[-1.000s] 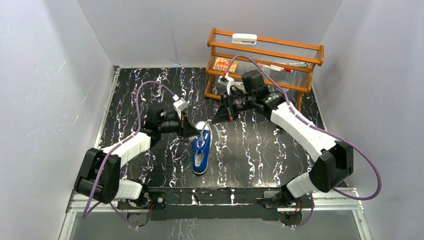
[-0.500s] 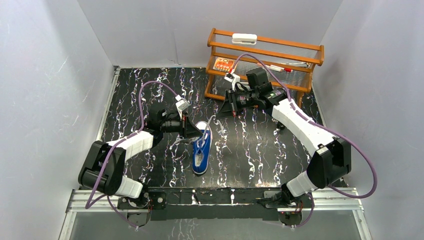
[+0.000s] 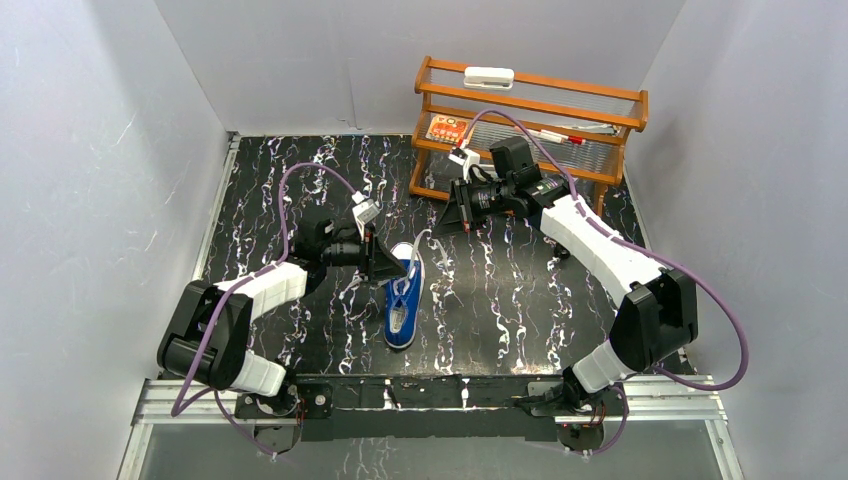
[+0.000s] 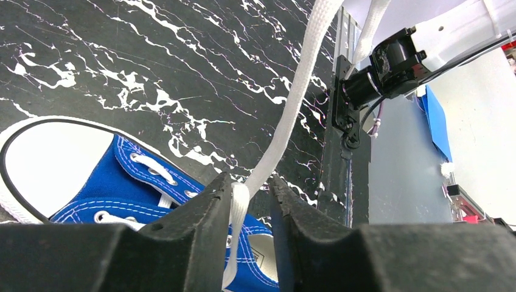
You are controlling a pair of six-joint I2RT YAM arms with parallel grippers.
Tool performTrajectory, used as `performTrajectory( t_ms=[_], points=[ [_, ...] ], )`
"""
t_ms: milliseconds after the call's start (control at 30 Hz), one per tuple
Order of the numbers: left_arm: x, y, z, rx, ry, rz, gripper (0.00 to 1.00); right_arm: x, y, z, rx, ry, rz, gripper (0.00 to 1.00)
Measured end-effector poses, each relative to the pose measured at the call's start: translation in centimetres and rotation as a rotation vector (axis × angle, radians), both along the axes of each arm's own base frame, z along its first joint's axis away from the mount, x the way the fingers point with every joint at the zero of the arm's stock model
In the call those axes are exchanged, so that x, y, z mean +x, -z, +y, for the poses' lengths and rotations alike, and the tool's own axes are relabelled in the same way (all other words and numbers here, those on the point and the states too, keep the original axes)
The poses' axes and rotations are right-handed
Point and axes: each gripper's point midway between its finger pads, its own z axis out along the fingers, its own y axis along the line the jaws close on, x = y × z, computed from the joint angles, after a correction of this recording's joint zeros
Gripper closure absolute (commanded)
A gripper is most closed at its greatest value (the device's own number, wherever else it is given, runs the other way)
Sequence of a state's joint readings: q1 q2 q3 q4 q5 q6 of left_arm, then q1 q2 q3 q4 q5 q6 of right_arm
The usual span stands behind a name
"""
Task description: Tie the shoes
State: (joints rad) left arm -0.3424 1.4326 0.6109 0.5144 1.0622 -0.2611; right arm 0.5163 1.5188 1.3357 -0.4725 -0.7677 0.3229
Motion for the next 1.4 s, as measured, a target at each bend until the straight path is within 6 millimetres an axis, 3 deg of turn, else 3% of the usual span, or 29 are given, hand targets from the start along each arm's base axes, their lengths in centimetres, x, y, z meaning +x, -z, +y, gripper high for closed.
performTrajectory(
  t_ms=[633,700,867,1033,1167,1400],
  points=[
    [-0.5,1.2,-0.4,0.023,0.003,0.01,0.57,0.3,-0.2,0.0,0.009,0.025,0.027,1.0],
    [-0.6,1.5,-0.6,0.036,0.004,0.005,0.62,0.3,-0.3,0.1,0.014,0.025,0.027,1.0],
    [-0.8,2.5,-1.0,0.085,-0.004,-0.01,0.83,0.4,-0.5,0.2,0.022,0.026,0.028,1.0],
    [-0.5,3.5,-0.5,0.147,-0.026,-0.027,0.81,0.4,-0.5,0.3,0.026,0.021,0.033,1.0],
    [-0.4,3.5,-0.1,0.178,-0.037,-0.052,0.94,0.3,-0.5,0.3,0.028,0.017,0.033,1.0],
    [-0.3,3.2,0.0,0.181,-0.043,-0.069,0.96,0.9,-0.3,0.8,0.037,0.034,0.06,1.0]
  ],
)
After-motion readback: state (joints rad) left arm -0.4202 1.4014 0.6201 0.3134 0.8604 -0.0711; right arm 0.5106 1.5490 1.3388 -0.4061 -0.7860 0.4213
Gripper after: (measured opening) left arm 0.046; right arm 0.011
